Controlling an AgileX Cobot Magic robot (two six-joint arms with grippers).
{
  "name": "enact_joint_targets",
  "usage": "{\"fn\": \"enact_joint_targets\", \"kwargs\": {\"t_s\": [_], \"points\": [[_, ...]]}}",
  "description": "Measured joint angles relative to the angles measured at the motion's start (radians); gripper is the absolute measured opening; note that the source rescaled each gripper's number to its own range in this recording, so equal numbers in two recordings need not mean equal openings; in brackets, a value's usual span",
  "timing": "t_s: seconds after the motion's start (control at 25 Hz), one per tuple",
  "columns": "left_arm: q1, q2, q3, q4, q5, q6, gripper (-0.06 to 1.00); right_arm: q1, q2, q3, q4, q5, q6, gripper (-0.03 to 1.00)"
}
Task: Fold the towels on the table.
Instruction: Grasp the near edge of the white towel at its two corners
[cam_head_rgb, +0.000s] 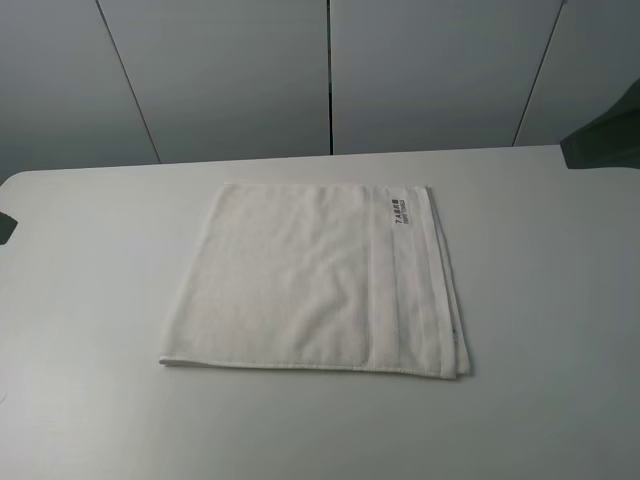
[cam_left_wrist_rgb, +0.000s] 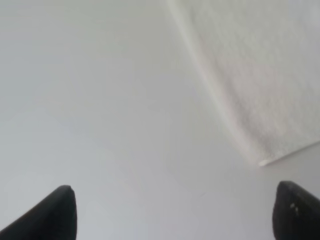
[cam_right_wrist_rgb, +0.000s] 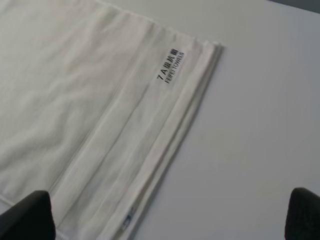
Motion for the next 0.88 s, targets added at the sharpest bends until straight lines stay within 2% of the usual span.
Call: {"fn": "enact_joint_targets", "kwargs": {"t_s": [0.12,0.28,0.36,0.56,0.88], "points": [[-0.017,0.15,-0.03,-0.018,-0.036,0.077,1.0,0.003,0.114,-0.047,0.013,-0.011,-0.066,1.0],[-0.113,0.304,-0.052,-0.016,-0.089,0.186,1.0,0.081,0.253,-0.066,0.005,-0.008,-0.182,1.0],[-0.189,0.364,-0.052,0.03,-0.117,0.224,1.0,0.134,0.324,-0.066,-0.021,0.005,-0.215,1.0],[-0.346,0.519,-0.052,0.212,-0.145,0.245,1.0,0.197,0.476,-0.066,-0.064,0.006,-0.244,1.0],[-0.478,0.73,-0.053,0.28,-0.165,0.247,1.0,0.215,0.631,-0.066,-0.073,0.002,-0.293,1.0]]}}
